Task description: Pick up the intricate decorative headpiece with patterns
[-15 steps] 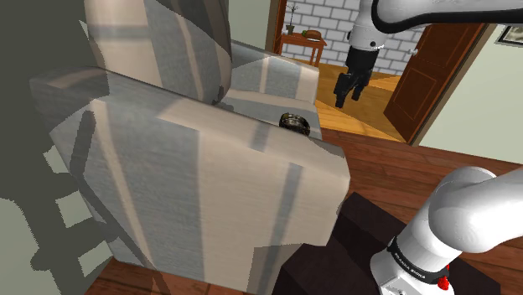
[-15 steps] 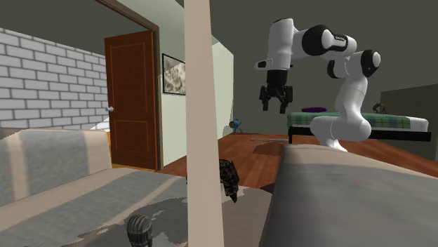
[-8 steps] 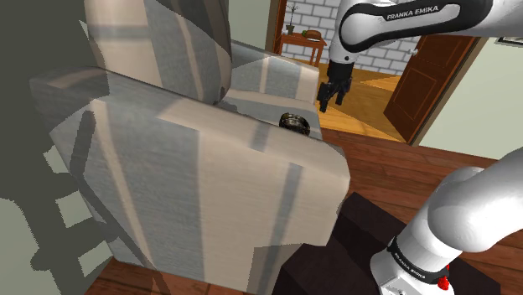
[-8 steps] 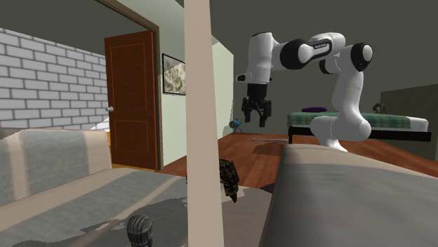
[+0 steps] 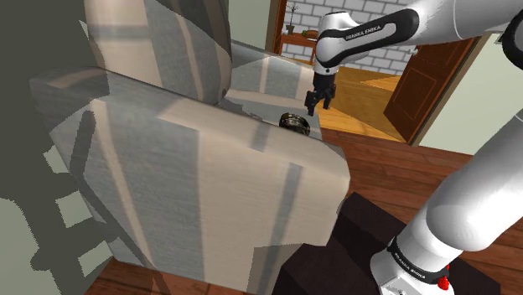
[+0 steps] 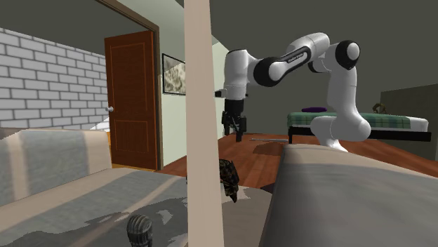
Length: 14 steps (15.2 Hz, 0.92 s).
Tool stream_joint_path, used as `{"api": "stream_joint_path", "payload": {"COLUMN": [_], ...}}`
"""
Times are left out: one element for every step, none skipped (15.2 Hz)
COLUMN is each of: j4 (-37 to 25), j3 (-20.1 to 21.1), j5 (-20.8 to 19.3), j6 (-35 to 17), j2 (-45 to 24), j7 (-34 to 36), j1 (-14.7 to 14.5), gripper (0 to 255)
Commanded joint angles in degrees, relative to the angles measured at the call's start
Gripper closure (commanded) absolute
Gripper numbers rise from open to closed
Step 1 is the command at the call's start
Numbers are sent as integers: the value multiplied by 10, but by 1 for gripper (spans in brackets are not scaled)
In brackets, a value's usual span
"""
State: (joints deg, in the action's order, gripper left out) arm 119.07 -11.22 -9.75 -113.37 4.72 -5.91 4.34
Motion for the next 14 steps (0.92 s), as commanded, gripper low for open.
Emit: {"api": "stream_joint_path", "payload": {"j4": [-33, -48, -64, -81, -99, -117, -136, -156, -177, -200, -223, -229, -225, -221], "j3": [-7, -10, -12, -14, -16, -18, -19, -20, -21, -21, -22, -22, -21, -21], "j5": [4, 7, 10, 13, 16, 20, 23, 27, 31, 35, 39, 39, 40, 40], "j6": [-11, -17, -22, -26, -30, -33, -36, -38, -39, -39, -38, -38, -44, -51], "j2": [-45, -67, -88, -110, -133, -155, -177, -200, -223, -246, -269, -275, -278, -281], "j7": [-10, -15, -19, -23, -27, -31, -35, -39, -43, -47, -50, -51, -51, -50], "j1": [5, 8, 11, 14, 17, 20, 24, 28, 33, 37, 42, 43, 43, 44], "gripper": [0, 0, 0, 0, 0, 0, 0, 0, 0, 0, 0, 0, 0, 0]}}
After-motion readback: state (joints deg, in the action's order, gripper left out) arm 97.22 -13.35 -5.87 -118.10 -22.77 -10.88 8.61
